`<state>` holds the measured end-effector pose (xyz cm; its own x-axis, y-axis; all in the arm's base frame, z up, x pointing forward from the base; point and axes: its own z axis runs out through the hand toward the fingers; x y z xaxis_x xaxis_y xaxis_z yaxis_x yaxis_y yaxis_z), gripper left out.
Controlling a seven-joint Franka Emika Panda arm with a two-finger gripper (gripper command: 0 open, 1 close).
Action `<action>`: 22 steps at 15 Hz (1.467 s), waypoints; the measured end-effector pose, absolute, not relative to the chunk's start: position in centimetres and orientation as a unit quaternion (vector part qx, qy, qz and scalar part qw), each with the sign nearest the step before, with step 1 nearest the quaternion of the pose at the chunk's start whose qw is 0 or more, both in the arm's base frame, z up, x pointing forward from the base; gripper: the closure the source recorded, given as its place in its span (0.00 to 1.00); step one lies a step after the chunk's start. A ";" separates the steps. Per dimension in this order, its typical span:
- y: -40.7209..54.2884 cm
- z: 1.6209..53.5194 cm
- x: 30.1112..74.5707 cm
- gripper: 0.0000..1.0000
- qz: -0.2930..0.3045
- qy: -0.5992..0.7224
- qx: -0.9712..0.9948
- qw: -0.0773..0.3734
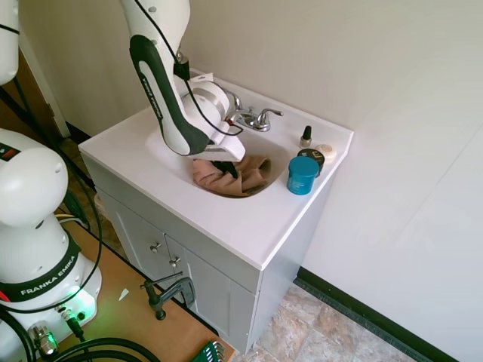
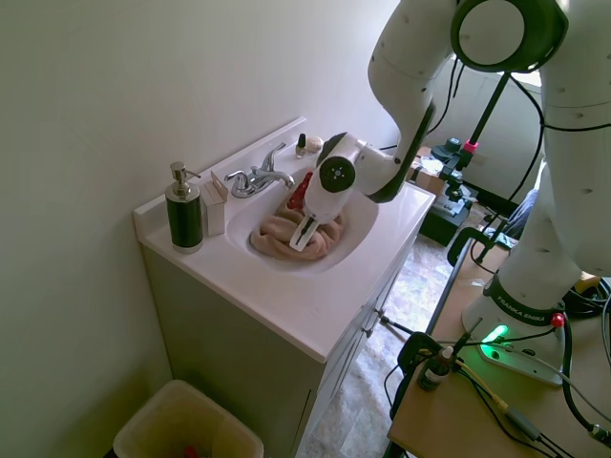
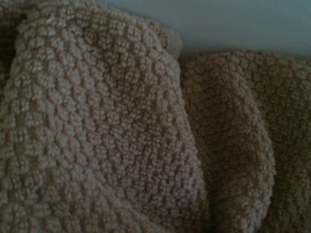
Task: Sanitize the sink
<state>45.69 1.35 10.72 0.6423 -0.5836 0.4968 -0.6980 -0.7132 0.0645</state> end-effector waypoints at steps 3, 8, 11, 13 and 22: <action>3.9 10.9 46.4 1.00 0.208 -0.407 0.884 0.099; 9.8 12.2 45.9 1.00 0.172 -0.463 0.868 0.052; 10.9 13.8 43.9 1.00 0.140 -0.491 0.860 0.031; 11.7 15.2 42.8 1.00 0.116 -0.495 0.861 0.012; 12.3 19.8 41.2 1.00 0.039 -0.474 0.875 -0.092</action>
<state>41.16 12.27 19.81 0.5474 -0.8366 -0.0199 -0.8223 -0.5334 -0.1982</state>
